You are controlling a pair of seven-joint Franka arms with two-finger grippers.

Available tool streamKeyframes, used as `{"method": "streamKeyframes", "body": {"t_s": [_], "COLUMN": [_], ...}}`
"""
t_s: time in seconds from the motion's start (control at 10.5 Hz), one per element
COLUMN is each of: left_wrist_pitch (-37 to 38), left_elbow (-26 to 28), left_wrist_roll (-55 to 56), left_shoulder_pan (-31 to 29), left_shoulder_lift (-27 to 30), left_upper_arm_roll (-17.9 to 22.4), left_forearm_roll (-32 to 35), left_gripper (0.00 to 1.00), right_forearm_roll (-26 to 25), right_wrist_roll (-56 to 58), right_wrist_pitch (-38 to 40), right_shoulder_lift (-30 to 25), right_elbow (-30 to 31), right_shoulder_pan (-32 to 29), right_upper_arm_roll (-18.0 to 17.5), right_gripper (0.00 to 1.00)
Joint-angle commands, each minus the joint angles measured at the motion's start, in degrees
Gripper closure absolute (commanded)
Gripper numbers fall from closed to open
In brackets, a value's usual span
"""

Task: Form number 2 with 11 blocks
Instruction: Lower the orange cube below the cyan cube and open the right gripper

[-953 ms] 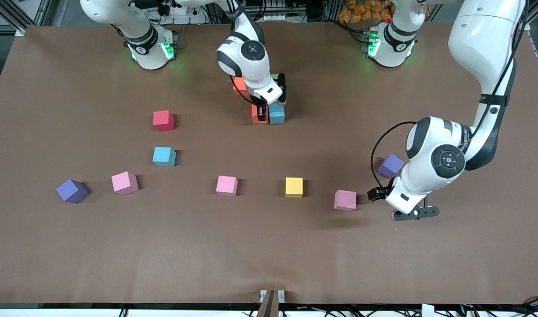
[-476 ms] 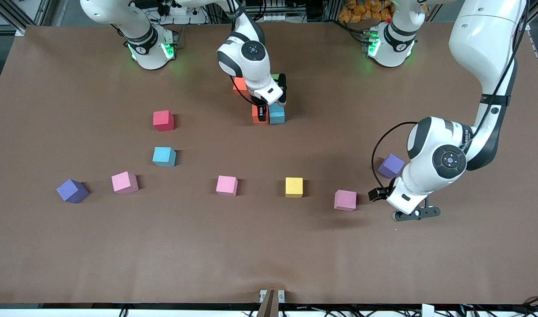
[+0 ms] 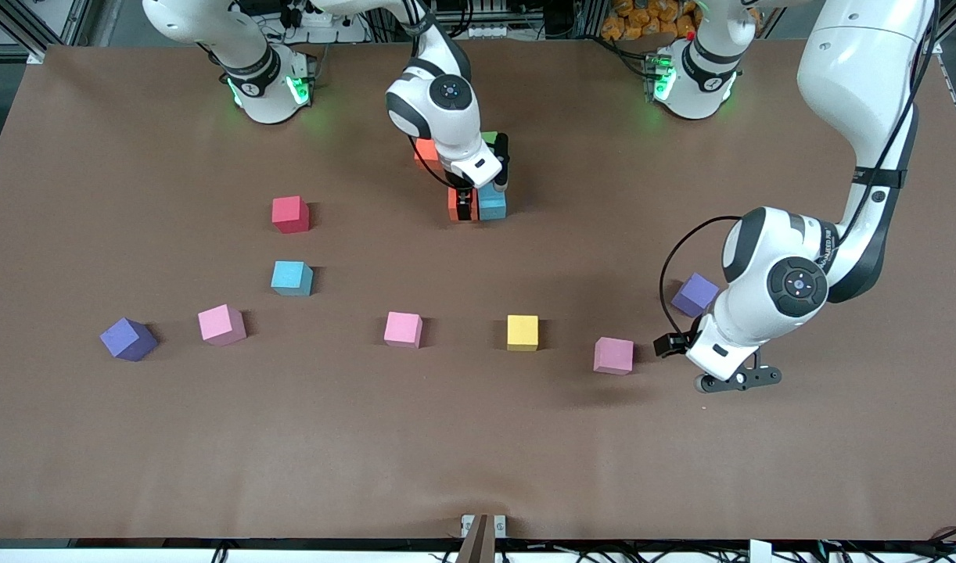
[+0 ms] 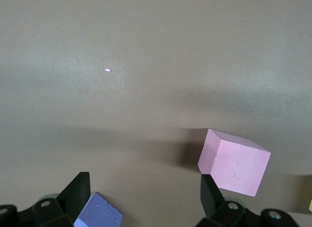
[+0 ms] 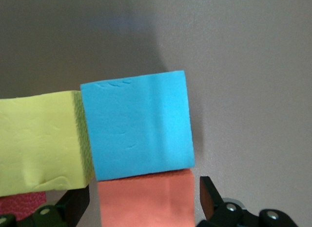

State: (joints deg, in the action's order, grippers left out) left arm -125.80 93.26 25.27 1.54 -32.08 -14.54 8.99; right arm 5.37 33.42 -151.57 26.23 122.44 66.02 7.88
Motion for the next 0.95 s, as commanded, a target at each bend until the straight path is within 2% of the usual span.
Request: {"method": "streamKeyframes", "body": {"t_s": [0.0, 0.29, 0.86], "left_wrist_pitch": [-0.58, -4.96, -5.07], "left_elbow": [-0.1, 0.08, -1.14], "left_wrist_roll": [-0.57, 0.48, 0.92], "left_shoulder_pan": [-0.05, 0.39, 1.62], "left_shoulder_lift": [-0.18, -1.49, -4.83], "left_upper_arm_roll": [-0.05, -0.14, -0.05], "left_forearm_roll": [0.94, 1.12, 0.85], "left_gripper": [0.0, 0.0, 0.0], "right_forearm_roll": [0.35, 0.35, 0.26], "right_wrist_roll": [-0.9, -0.81, -0.81], "right_wrist_pitch": [0.48, 1.19, 2.15], "right_shoulder_lift": [0.23, -2.67, -8.29], "right_elbow": [-0.8, 0.78, 5.35], "right_shoulder_pan": [-0.01, -0.8, -1.42], "right_upper_arm_roll": [0.38, 0.38, 0.38], "right_gripper": [0.0, 0.0, 0.0]}}
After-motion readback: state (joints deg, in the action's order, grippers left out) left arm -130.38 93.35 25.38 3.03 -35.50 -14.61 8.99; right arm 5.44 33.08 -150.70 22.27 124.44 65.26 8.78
